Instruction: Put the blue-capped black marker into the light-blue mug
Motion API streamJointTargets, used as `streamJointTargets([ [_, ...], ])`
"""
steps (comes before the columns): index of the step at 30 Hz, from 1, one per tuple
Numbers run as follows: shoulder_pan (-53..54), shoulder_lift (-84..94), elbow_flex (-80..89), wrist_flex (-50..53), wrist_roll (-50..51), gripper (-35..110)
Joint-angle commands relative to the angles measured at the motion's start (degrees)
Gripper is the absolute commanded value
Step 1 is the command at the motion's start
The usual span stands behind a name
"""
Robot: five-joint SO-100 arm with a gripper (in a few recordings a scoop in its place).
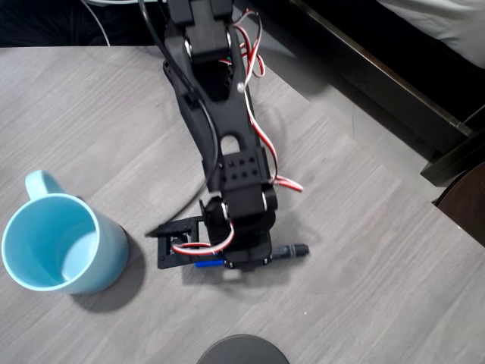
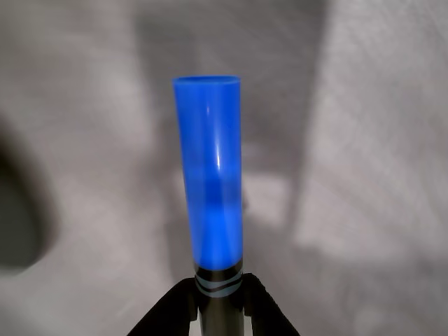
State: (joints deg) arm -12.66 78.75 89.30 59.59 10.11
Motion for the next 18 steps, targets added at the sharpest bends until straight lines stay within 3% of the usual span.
streamJointTargets([
  [1,0.6,12.1,-1.9,1.6,1.9,0],
  [7,6.6,27.8,-1.4,3.9,8.4,0],
  [18,33.7,37.0,-0.3,2.0,27.1,0],
])
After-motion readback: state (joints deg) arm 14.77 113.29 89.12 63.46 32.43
